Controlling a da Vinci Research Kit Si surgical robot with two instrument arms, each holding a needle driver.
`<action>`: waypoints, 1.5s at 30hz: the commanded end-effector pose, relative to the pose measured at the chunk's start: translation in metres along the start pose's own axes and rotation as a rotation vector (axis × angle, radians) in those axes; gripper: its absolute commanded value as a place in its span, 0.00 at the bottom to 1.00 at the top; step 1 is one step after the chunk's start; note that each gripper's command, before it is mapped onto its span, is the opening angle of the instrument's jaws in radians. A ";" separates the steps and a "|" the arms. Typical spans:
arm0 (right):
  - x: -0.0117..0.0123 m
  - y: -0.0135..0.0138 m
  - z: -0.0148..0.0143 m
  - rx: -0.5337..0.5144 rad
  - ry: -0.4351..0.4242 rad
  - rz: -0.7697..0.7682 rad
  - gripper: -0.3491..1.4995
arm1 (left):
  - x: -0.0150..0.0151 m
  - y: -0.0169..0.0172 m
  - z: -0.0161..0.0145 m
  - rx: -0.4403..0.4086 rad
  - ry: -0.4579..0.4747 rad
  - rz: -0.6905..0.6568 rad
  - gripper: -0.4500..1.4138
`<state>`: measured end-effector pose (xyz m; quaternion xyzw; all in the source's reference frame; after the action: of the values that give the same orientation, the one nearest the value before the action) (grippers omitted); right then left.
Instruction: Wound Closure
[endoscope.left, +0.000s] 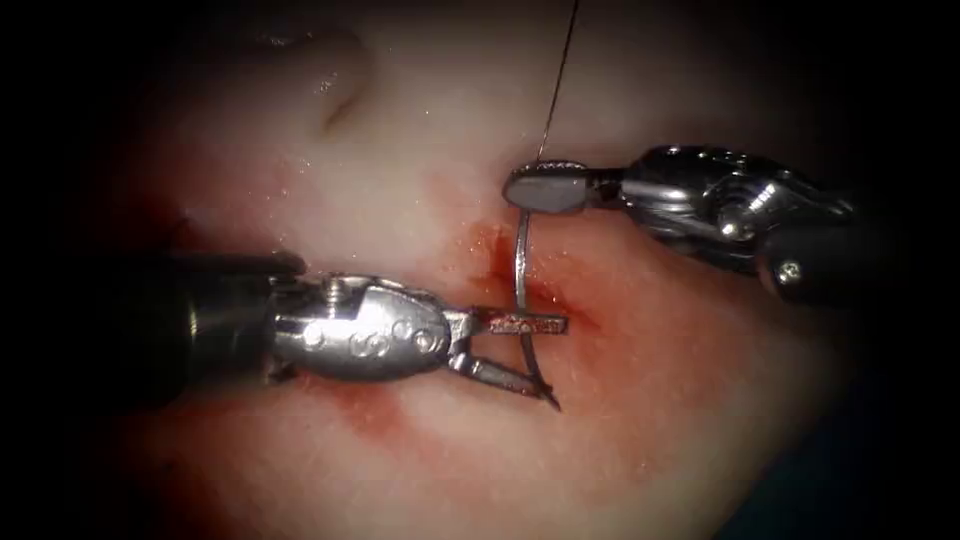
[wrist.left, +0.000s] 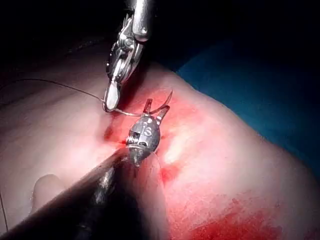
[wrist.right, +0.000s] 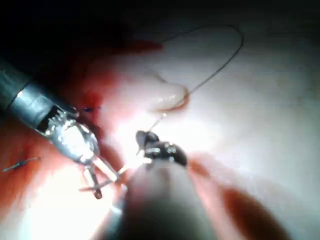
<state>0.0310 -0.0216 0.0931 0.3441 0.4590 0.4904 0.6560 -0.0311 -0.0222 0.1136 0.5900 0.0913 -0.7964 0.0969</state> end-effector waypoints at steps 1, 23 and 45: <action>-0.0002 0.0000 0.0011 0.004 -0.004 0.003 0.00 | -0.0004 -0.0001 0.0007 0.003 0.003 0.000 0.35; 0.0010 -0.0008 0.0029 0.112 0.034 -0.180 0.75 | -0.0019 0.0001 -0.0031 0.051 -0.015 0.012 0.00; -0.0017 0.0012 0.0033 0.410 0.054 0.057 0.63 | 0.0010 0.0017 -0.0026 -0.183 0.181 0.279 0.00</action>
<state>0.0328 -0.0230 0.0954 0.4697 0.5563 0.4158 0.5450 -0.0279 -0.0231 0.1112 0.6547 0.0877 -0.7065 0.2541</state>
